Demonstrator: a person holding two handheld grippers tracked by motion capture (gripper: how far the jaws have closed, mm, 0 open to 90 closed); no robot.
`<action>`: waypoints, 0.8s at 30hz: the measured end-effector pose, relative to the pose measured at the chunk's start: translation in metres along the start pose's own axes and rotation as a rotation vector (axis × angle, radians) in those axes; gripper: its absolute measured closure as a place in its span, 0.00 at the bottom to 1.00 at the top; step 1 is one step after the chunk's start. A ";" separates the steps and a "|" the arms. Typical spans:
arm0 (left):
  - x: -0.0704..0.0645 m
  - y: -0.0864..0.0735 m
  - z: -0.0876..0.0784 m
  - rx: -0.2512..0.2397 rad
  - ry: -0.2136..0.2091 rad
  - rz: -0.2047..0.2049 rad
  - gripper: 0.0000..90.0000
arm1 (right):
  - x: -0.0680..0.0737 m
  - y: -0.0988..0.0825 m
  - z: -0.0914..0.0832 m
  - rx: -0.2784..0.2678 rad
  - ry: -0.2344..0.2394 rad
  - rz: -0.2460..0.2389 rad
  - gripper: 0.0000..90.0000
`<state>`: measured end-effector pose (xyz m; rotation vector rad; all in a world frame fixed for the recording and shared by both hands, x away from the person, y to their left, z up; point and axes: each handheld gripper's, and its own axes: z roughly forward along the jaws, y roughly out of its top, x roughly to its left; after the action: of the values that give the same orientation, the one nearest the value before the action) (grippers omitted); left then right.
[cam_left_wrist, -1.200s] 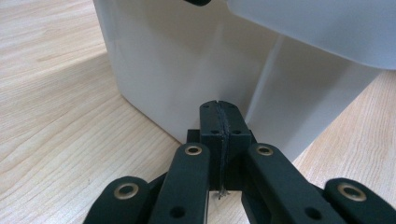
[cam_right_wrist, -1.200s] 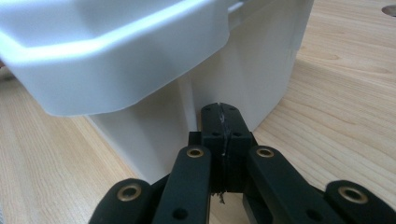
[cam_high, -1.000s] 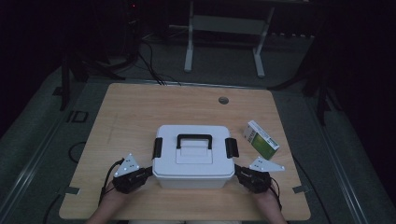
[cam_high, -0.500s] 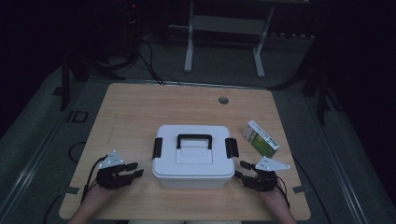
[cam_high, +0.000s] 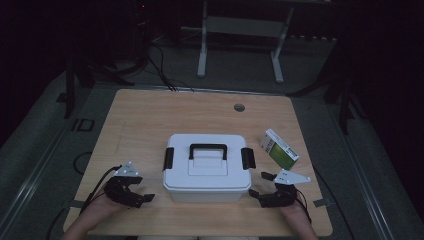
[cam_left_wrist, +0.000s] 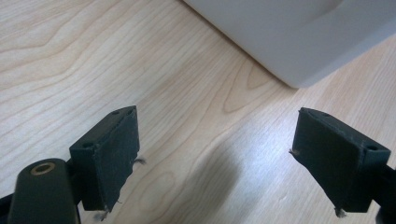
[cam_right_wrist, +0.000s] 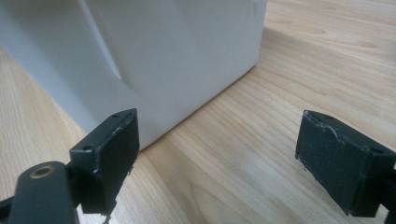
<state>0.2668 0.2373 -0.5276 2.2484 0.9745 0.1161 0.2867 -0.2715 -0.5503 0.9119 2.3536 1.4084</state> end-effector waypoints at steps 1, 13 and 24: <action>0.001 0.001 -0.002 0.010 -0.001 0.003 0.17 | 0.000 -0.001 0.000 -0.001 -0.006 -0.003 0.15; 0.012 0.024 -0.028 0.108 -0.001 0.087 0.18 | 0.000 -0.003 0.000 0.001 0.004 -0.006 0.15; 0.003 0.056 -0.053 0.143 -0.010 0.203 0.18 | -0.001 -0.004 0.002 0.011 0.008 0.001 0.15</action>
<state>0.2863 0.2403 -0.4530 2.4737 0.7680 0.1286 0.2867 -0.2722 -0.5551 0.9127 2.3695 1.4028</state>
